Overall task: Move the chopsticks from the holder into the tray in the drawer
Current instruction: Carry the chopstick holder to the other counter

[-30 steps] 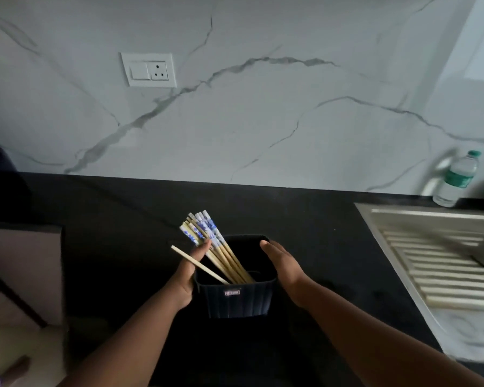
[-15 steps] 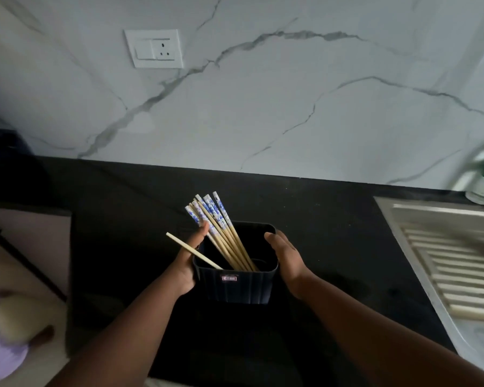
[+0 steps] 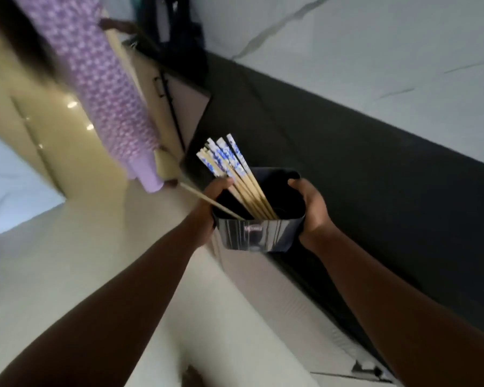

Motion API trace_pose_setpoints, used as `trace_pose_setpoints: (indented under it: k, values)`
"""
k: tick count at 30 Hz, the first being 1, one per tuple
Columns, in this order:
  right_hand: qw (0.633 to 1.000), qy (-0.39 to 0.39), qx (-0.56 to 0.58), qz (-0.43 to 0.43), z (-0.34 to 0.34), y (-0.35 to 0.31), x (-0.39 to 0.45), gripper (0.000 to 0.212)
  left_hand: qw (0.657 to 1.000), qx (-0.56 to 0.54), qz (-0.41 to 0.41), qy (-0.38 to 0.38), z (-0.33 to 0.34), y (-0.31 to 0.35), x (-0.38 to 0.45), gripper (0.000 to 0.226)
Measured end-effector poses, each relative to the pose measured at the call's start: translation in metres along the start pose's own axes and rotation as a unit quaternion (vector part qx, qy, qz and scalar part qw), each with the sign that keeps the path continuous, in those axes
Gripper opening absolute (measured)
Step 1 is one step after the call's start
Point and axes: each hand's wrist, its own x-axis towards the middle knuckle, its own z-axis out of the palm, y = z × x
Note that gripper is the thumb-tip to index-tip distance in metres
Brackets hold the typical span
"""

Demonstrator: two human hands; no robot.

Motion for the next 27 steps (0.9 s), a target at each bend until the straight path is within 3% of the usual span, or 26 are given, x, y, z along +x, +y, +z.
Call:
trace_pose_setpoints:
  k: [3, 5, 8, 12, 19, 27]
  values:
    - [0.997, -0.069, -0.032, 0.031, 0.028, 0.019, -0.018, 0.024, 0.998, -0.008, 0.026, 0.052, -0.032, -0.001, -0.049, 0.029]
    - [0.989, -0.121, -0.069, 0.055, 0.050, 0.037, -0.030, 0.028, 0.996, -0.041, 0.011, 0.082, -0.057, -0.005, -0.083, 0.041]
    - [0.970, -0.213, -0.093, 0.074, 0.083, 0.080, -0.050, 0.023, 0.991, -0.084, -0.007, 0.106, -0.102, -0.016, -0.135, 0.035]
    - [0.938, -0.272, -0.175, 0.123, 0.129, 0.156, -0.090, 0.029, 0.973, -0.100, -0.046, 0.204, -0.169, -0.028, -0.220, 0.044]
    - [0.794, -0.431, -0.389, 0.182, 0.222, 0.314, -0.206, 0.046, 0.912, -0.187, -0.006, 0.364, -0.284, -0.069, -0.427, 0.038]
    - [0.632, -0.541, -0.478, 0.284, 0.330, 0.469, -0.415, 0.072, 0.809, -0.227, 0.079, 0.537, -0.375, -0.096, -0.691, 0.055]
